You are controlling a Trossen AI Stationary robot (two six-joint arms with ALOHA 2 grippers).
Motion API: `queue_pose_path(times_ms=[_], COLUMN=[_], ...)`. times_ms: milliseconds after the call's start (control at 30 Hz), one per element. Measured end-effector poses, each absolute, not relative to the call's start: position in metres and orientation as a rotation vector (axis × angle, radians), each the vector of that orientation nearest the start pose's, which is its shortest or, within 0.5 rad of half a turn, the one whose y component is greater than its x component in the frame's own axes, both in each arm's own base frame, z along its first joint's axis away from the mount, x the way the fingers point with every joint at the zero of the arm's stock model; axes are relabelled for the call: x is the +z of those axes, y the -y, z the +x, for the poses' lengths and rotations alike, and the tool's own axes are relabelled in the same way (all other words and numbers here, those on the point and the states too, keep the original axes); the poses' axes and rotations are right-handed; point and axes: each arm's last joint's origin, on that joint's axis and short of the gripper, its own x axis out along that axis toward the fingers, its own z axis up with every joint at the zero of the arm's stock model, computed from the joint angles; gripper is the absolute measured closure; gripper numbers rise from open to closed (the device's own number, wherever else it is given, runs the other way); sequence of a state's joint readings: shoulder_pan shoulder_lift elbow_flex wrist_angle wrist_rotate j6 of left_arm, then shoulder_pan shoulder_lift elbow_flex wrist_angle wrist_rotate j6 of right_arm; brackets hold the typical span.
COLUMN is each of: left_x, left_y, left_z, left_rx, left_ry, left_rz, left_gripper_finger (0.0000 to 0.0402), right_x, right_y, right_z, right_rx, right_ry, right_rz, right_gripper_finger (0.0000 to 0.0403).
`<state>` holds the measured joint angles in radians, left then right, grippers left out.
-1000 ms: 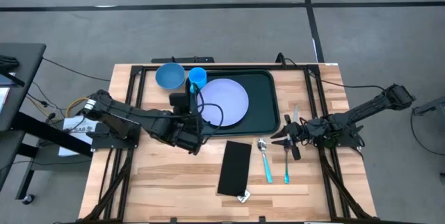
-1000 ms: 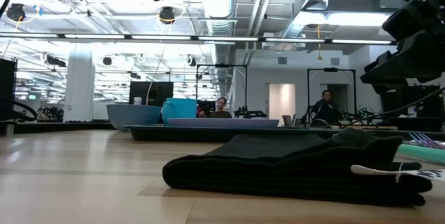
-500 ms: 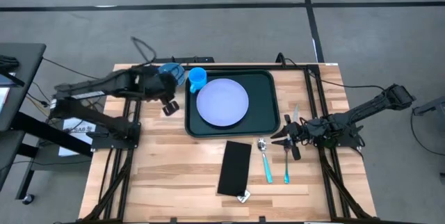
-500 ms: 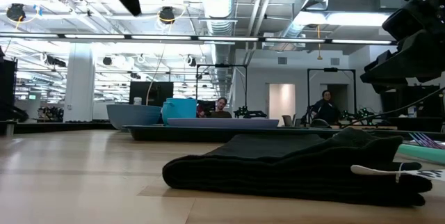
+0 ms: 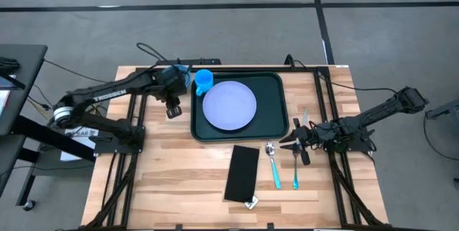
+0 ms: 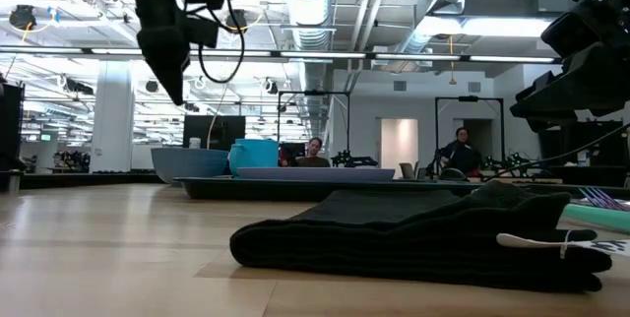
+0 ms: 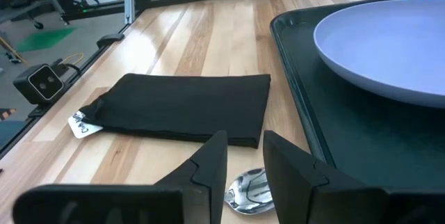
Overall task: Set up tray
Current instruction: Put the blue bowl on the purple plate on the black serving tray
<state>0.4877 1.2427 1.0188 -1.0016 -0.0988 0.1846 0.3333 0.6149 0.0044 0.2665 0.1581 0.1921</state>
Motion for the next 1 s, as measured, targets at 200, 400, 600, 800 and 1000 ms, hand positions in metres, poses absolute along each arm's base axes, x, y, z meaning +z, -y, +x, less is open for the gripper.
queue_pose_path(times_ms=[200,400,600,800,1000], left_x=[0.252,0.240,0.232,0.231,0.231], left_y=[-0.113,-0.118,-0.124,-0.135,-0.143], left_z=[0.202,0.211,0.214,0.211,0.206], left_rx=[0.322,0.261,0.242,0.290,0.330], left_ry=[-1.396,-1.444,-1.493,-1.498,-1.476], left_rz=[0.130,0.167,0.227,0.211,0.141], left_gripper_finger=[0.0306,0.0306,0.0306,0.0306,0.0306], right_x=[0.132,0.132,0.132,0.132,0.132], right_y=[-0.038,-0.038,-0.038,-0.038,-0.038], right_z=[0.125,0.125,0.125,0.124,0.125], right_rx=[0.141,0.141,0.141,0.141,0.141], right_ry=[-0.349,-0.350,-0.350,-0.349,-0.349], right_rz=[0.106,0.106,0.106,0.106,0.106], right_gripper_finger=[0.0316,0.0316,0.0316,0.0316,0.0316])
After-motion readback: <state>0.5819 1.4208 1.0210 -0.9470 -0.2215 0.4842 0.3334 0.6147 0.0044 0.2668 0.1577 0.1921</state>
